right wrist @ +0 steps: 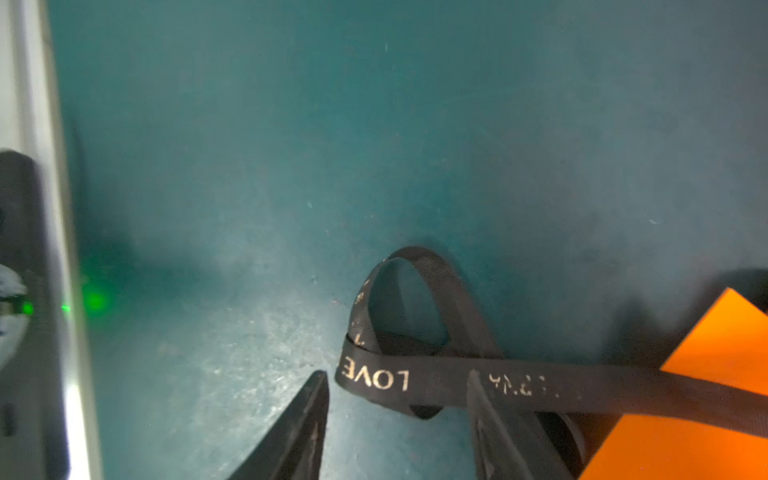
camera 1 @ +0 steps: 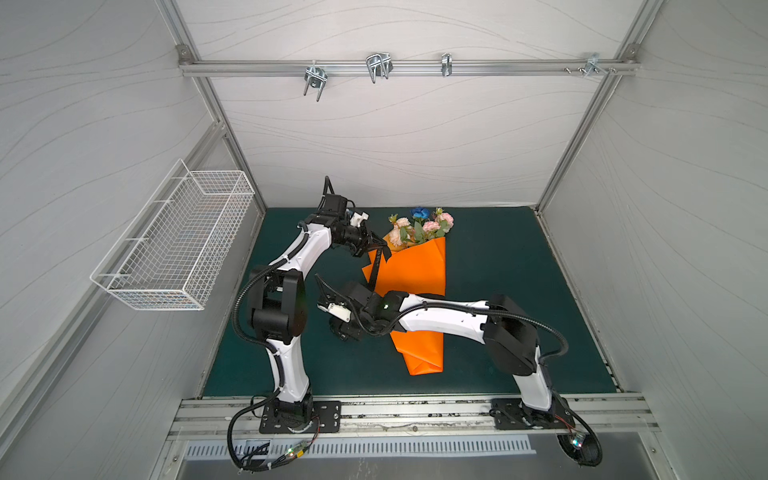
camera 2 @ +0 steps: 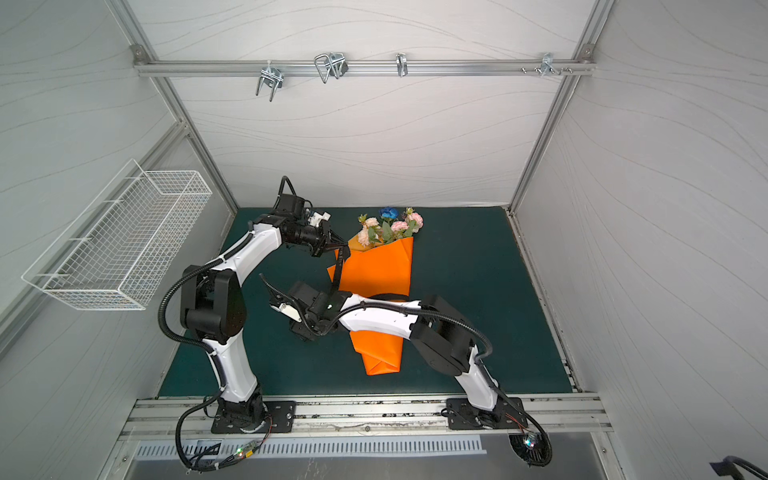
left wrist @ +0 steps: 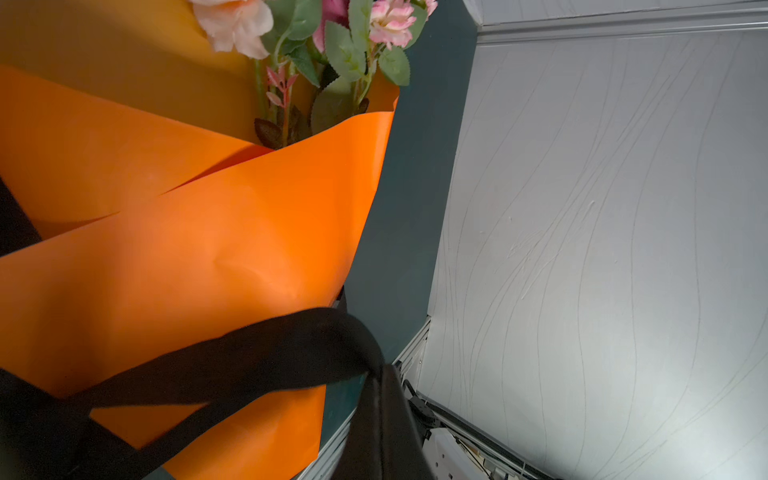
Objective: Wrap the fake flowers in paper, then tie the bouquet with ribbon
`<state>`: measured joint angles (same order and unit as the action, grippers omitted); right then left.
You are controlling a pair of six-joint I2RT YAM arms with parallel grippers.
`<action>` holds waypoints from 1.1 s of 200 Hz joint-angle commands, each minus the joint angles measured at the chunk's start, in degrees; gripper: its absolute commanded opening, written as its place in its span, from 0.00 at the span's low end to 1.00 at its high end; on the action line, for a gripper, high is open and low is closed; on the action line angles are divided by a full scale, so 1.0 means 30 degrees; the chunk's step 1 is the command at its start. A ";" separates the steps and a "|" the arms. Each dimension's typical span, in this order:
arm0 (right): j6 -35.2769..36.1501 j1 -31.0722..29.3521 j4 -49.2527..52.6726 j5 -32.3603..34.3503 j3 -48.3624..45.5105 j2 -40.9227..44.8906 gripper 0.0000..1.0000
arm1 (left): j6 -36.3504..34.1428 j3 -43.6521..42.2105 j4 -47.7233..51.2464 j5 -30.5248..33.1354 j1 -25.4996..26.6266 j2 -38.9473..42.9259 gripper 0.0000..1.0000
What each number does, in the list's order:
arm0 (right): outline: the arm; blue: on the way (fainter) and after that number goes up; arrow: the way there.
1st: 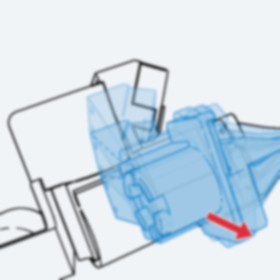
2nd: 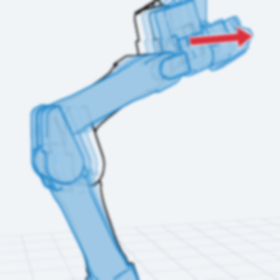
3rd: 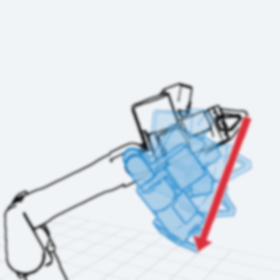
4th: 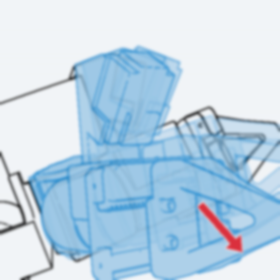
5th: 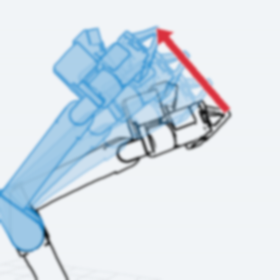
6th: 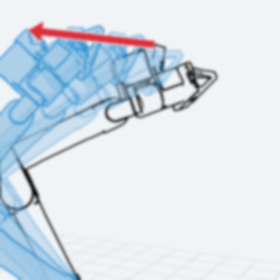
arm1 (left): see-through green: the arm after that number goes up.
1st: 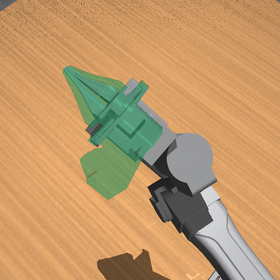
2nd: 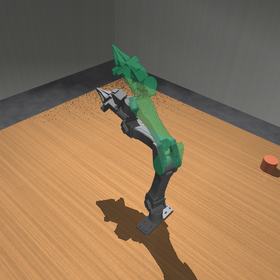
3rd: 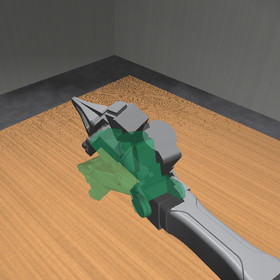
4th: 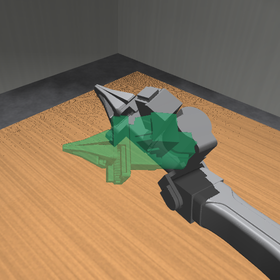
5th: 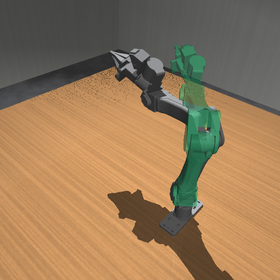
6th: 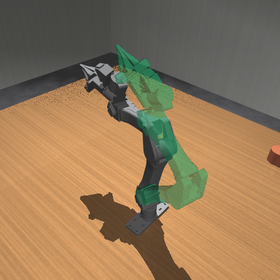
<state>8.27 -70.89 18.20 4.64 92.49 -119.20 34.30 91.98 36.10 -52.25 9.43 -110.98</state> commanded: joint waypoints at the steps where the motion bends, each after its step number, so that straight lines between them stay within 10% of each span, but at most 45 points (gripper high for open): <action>1: 0.1640 0.0087 0.0306 -0.0316 0.0716 -0.0922 0.56 | -0.2138 0.1558 0.1447 -0.1090 0.0051 -0.0548 0.00; 220: 0.2313 -0.0276 0.0207 -0.2237 0.3309 -0.4388 0.30 | -0.7942 0.3791 0.6681 0.0279 -0.0269 -0.2893 0.00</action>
<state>14.83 -71.46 18.96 -1.52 101.34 -131.24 12.93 100.71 54.28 -52.07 8.99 -118.83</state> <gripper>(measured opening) 0.315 0.051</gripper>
